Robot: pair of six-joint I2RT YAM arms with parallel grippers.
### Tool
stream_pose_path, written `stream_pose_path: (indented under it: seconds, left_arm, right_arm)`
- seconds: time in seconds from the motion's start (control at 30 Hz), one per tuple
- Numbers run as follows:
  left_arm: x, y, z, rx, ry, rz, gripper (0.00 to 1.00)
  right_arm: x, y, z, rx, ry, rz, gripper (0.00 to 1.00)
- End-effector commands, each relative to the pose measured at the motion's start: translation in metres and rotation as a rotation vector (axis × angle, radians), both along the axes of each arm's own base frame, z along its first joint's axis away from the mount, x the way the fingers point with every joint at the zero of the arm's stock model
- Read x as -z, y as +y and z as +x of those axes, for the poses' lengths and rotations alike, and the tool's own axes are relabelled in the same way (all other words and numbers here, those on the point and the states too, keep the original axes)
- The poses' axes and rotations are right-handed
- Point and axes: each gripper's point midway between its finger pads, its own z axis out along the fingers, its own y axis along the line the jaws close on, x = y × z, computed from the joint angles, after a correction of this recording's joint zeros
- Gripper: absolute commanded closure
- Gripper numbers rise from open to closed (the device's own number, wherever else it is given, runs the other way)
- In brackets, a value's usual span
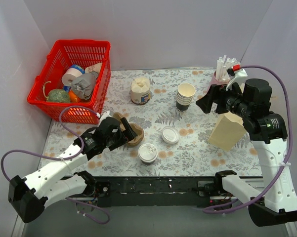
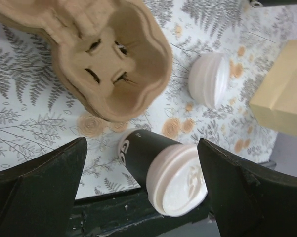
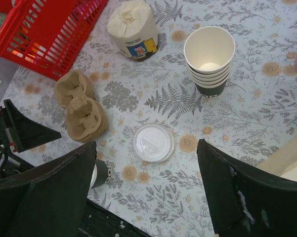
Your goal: Pack the takeout coffee
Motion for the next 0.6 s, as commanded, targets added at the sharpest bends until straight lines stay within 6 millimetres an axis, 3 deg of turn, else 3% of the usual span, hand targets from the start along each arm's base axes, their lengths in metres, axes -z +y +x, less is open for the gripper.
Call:
stream_pose_path:
  seconds: [0.0, 0.17, 0.27, 0.57]
  left_arm:
    - [0.014, 0.011, 0.015, -0.094, 0.038, 0.065, 0.06]
    - [0.014, 0.013, 0.030, -0.186, 0.007, 0.023, 0.23]
    - [0.012, 0.012, 0.034, -0.215, -0.016, -0.009, 0.28]
    - [0.022, 0.021, 0.037, -0.245, 0.004, 0.062, 0.28]
  right_arm:
    - [-0.003, 0.008, 0.003, -0.055, -0.032, 0.014, 0.10]
    - [-0.004, 0.004, 0.004, -0.031, -0.055, 0.013, 0.10]
    - [0.002, 0.002, 0.005, -0.013, -0.046, 0.004, 0.10]
    - [0.015, 0.000, 0.008, 0.000, -0.015, -0.004, 0.10]
